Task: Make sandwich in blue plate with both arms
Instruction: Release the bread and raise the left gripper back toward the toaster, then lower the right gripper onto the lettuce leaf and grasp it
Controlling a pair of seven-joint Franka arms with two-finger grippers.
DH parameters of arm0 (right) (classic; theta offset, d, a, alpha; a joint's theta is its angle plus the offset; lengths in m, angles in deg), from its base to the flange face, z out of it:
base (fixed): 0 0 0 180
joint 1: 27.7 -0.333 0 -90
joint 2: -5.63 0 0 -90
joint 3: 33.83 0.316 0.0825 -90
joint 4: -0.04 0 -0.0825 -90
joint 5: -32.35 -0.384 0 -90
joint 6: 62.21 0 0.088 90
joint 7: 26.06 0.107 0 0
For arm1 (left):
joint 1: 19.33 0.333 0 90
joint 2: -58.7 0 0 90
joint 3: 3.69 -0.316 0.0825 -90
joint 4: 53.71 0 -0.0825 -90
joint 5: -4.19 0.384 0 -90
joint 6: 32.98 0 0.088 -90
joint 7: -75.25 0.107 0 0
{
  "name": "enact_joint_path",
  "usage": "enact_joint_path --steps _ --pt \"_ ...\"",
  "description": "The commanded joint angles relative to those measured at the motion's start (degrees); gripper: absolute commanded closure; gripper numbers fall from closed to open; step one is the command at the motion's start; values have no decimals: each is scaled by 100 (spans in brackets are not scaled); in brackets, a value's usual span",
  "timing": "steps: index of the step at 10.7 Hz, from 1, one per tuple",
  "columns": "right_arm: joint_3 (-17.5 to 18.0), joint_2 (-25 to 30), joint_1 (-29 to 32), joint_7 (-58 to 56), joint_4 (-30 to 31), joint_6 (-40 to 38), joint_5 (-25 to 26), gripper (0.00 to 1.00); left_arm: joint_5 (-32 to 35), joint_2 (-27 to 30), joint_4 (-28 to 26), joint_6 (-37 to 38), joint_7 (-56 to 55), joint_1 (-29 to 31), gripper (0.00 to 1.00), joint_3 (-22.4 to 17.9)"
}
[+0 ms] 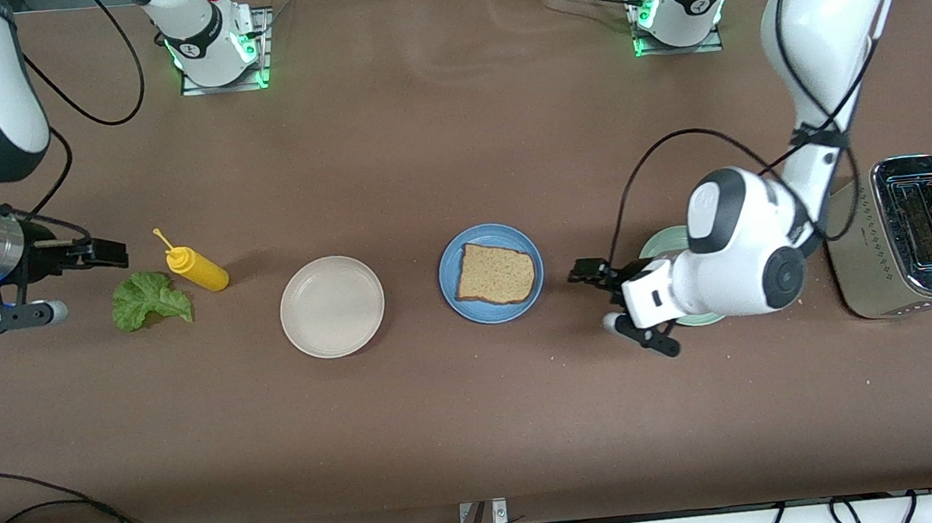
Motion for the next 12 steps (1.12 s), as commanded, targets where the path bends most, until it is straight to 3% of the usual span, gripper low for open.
enact_joint_path --steps 1,4,5,8,10,12 --pt "24 -340 315 -648 -7 331 332 0 1112 1033 -111 1019 -822 69 0 -40" --pt "24 -875 562 -1256 19 850 368 0 2053 2078 -119 1821 -939 288 0 -23" --pt "24 -999 570 -1353 20 903 368 0 2082 2412 -198 1935 -974 332 0 -75" --pt "24 -1246 597 -1380 422 1157 368 0 1803 3563 -1056 1876 -974 18 0 -951" --pt "24 -1342 597 -1590 923 1788 368 0 1415 4223 -1515 1866 -913 -98 0 -1523" --pt "16 -1622 754 -2064 960 1941 386 0 1388 4724 -2164 1823 -1008 -317 0 -1552"
